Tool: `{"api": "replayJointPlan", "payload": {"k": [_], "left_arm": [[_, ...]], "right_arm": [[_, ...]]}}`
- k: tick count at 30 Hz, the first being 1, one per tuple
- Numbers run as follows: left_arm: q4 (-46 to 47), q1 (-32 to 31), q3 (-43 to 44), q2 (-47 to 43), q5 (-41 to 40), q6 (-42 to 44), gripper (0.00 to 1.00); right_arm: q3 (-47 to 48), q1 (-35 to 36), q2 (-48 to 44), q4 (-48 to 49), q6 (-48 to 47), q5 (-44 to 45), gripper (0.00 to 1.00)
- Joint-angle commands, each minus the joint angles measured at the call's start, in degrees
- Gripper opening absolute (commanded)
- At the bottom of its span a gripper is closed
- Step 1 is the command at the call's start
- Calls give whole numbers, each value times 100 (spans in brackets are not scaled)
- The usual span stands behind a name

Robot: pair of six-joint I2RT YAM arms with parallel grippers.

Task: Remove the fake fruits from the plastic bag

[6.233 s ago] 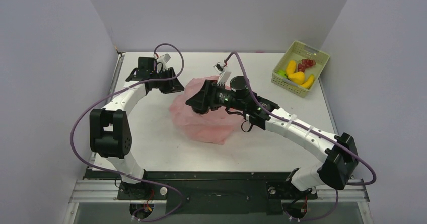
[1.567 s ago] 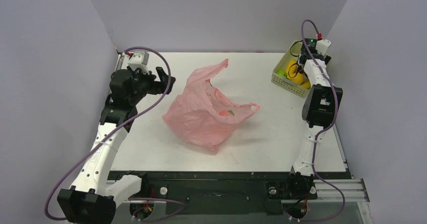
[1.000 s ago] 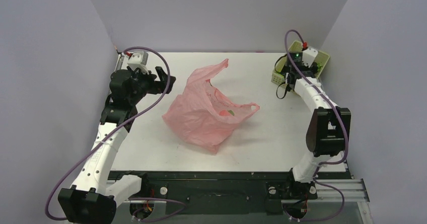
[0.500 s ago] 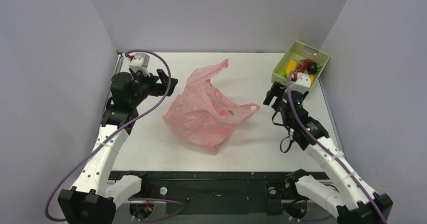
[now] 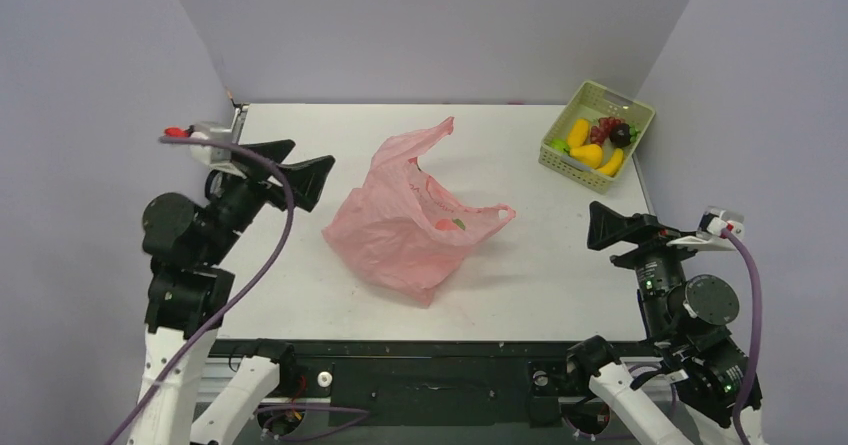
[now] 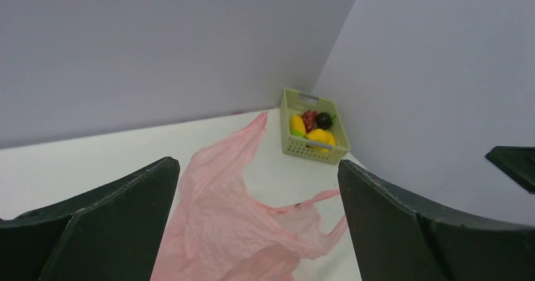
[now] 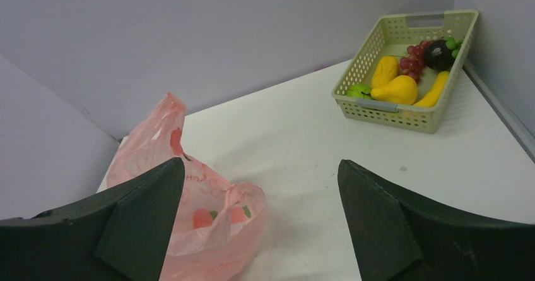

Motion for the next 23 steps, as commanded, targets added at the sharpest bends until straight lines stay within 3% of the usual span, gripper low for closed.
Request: {"api": "replayJointPlan", "payload": {"k": [1, 10, 23], "left_arm": [[-303, -8, 674, -723, 198, -448, 97], [-750, -9, 945, -1790, -371, -485, 97], [-872, -7, 910, -1706, -417, -603, 97]], "right_arm": [[398, 27, -62, -542, 80, -312, 87], [881, 30, -551, -835, -32, 340, 88], [741, 13, -884, -745, -1, 840, 89]]}}
